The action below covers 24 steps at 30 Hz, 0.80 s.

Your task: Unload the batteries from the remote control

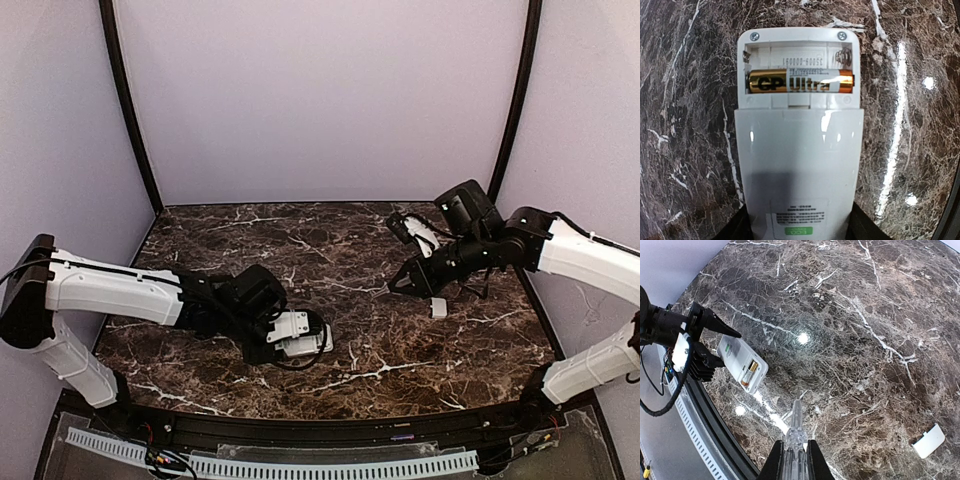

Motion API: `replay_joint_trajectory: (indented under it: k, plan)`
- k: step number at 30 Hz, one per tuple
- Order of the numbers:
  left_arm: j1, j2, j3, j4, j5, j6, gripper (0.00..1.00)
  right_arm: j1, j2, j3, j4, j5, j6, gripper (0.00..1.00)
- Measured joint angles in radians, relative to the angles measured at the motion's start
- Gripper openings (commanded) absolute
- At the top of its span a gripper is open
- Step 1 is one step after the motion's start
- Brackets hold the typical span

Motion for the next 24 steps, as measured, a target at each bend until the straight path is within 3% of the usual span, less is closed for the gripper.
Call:
replay_joint_trajectory:
  k: [5,9,16,19,24]
  plan:
    - [-0.016,0.080,0.074,-0.075,0.004,-0.073,0.05,0.000,-0.054,-0.039,0.022,0.048,0.055,0.00]
    - [-0.022,0.151,0.114,-0.115,0.007,-0.106,0.14,0.000,-0.089,-0.063,0.031,0.074,0.087,0.00]
    - [-0.024,0.211,0.125,-0.152,0.011,-0.135,0.43,0.000,-0.118,-0.101,0.047,0.100,0.124,0.00]
    - [-0.024,0.213,0.125,-0.157,0.012,-0.139,0.48,0.000,-0.121,-0.117,0.052,0.105,0.132,0.00]
    - [-0.024,0.213,0.125,-0.156,0.010,-0.137,0.66,0.000,-0.121,-0.123,0.055,0.119,0.135,0.00]
